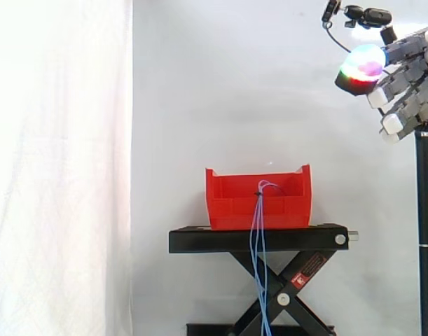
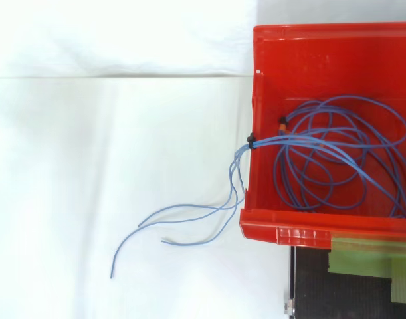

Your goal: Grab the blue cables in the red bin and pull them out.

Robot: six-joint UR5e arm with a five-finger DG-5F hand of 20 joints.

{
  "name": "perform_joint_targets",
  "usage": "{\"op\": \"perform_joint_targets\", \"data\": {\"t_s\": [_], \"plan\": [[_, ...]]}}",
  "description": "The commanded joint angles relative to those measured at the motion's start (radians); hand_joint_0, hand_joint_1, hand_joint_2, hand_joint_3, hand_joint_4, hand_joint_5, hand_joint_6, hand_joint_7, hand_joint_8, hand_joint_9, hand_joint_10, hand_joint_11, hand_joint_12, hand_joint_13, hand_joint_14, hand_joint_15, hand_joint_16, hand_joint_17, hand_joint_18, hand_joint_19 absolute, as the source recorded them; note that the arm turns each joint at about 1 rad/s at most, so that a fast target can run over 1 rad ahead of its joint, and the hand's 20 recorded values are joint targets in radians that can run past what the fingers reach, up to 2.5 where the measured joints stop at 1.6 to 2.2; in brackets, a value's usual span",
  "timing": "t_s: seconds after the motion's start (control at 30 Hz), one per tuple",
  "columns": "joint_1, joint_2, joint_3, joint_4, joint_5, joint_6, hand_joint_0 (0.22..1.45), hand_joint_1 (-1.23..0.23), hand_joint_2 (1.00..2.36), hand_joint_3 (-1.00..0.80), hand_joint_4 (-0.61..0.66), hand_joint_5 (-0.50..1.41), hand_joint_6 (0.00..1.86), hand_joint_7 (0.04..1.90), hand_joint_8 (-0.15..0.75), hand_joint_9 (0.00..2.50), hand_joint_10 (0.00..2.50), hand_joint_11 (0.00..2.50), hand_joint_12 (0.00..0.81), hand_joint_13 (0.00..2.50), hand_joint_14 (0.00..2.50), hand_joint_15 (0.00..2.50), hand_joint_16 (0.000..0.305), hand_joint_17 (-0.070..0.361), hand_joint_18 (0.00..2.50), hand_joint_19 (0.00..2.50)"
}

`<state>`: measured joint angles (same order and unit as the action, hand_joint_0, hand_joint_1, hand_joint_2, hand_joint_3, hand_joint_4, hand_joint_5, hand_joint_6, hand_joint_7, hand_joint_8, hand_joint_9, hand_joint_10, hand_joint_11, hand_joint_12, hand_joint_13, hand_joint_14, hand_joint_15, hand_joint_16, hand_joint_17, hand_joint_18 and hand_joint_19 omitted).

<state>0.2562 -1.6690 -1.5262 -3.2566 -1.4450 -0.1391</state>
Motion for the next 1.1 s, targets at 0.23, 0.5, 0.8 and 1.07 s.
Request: {"op": "perform_joint_targets", "data": {"t_s": [0.23,0.5,0.8,1.07], "plan": [[0.000,0.000,0.001,0.000,0.000,-0.001,0.69,-0.83,1.00,-1.00,0.27,0.55,0.01,0.33,0.315,0.63,0.01,0.21,0.431,0.51,0.00,0.09,0.067,0.152,0.37,0.23],[0.000,0.000,0.000,0.000,-0.002,-0.001,0.65,-0.90,1.00,-1.00,0.30,0.59,0.01,0.38,0.319,0.62,0.01,0.23,0.439,0.50,0.00,0.10,0.069,0.156,0.37,0.23],[0.012,0.000,0.000,0.032,-0.002,-0.079,0.65,-0.94,1.00,-1.00,0.32,0.62,0.01,0.45,0.320,0.60,0.01,0.24,0.440,0.49,0.00,0.09,0.069,0.156,0.36,0.23],[0.021,-0.040,0.000,0.100,0.002,-0.382,0.64,-0.99,1.00,-1.00,0.34,0.69,0.01,0.55,0.321,0.58,0.01,0.24,0.441,0.48,0.00,0.10,0.069,0.155,0.35,0.23]]}}
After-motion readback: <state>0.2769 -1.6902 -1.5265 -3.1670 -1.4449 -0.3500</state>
